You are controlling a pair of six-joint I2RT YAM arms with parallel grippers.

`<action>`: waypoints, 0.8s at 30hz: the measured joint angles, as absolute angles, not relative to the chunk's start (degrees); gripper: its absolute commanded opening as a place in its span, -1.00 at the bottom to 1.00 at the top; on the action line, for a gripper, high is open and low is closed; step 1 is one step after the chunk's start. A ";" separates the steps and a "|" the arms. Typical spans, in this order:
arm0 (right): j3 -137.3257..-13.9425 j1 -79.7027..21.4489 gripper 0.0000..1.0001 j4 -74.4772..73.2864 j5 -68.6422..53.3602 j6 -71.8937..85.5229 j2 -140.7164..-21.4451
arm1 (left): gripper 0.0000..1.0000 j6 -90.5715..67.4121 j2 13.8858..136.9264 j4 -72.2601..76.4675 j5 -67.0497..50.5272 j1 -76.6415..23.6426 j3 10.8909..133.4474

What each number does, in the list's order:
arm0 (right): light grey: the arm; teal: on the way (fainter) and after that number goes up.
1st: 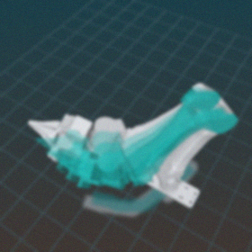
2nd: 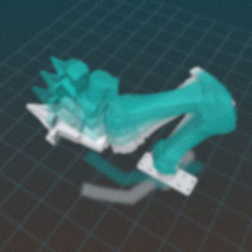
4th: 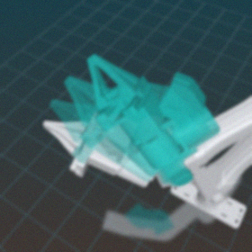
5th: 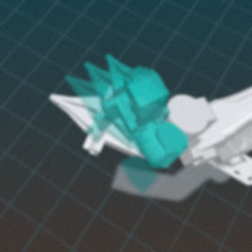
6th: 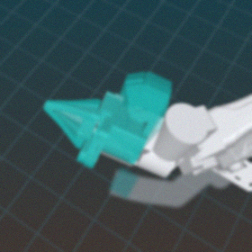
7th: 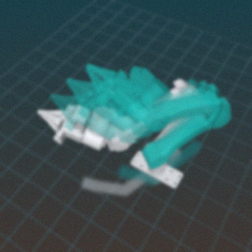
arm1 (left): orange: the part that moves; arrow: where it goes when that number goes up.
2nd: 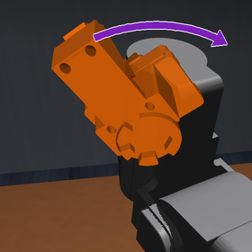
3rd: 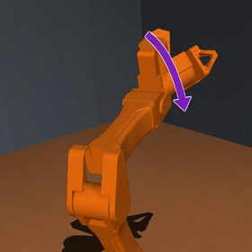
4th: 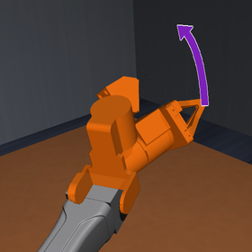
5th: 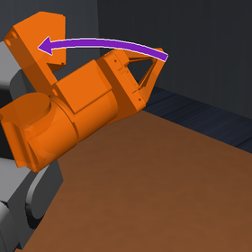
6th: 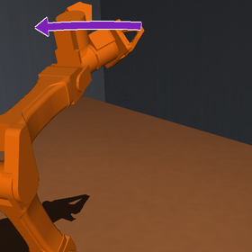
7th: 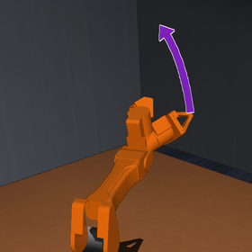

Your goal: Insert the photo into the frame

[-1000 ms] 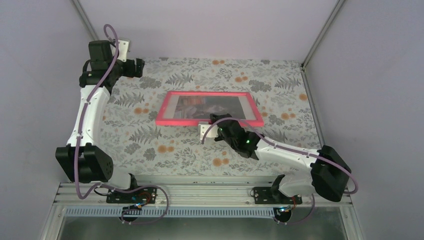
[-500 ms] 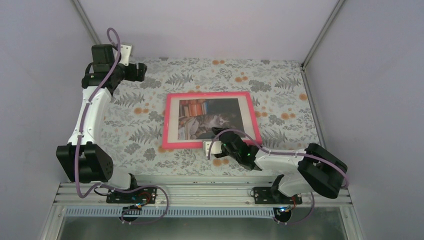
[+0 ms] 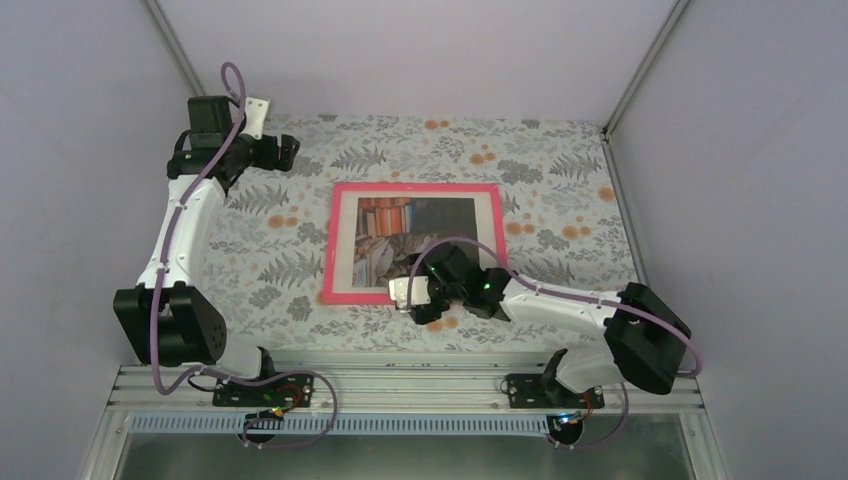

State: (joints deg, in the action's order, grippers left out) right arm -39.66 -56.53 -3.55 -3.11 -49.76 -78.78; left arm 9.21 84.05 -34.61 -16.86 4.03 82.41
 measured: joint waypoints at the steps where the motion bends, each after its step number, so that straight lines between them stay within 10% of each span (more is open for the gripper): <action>1: -40.91 -56.42 1.00 -5.67 -5.15 -49.74 -78.78 | 1.00 9.56 84.05 -34.61 -17.63 4.01 82.32; 13: -57.74 -39.09 0.98 -39.16 -31.11 -50.52 -79.50 | 1.00 15.62 87.99 -35.75 -21.61 -1.89 83.42; 24: -49.50 -38.59 0.93 -61.36 -35.27 -58.89 -79.02 | 1.00 19.97 105.01 -39.18 -21.45 -7.42 94.17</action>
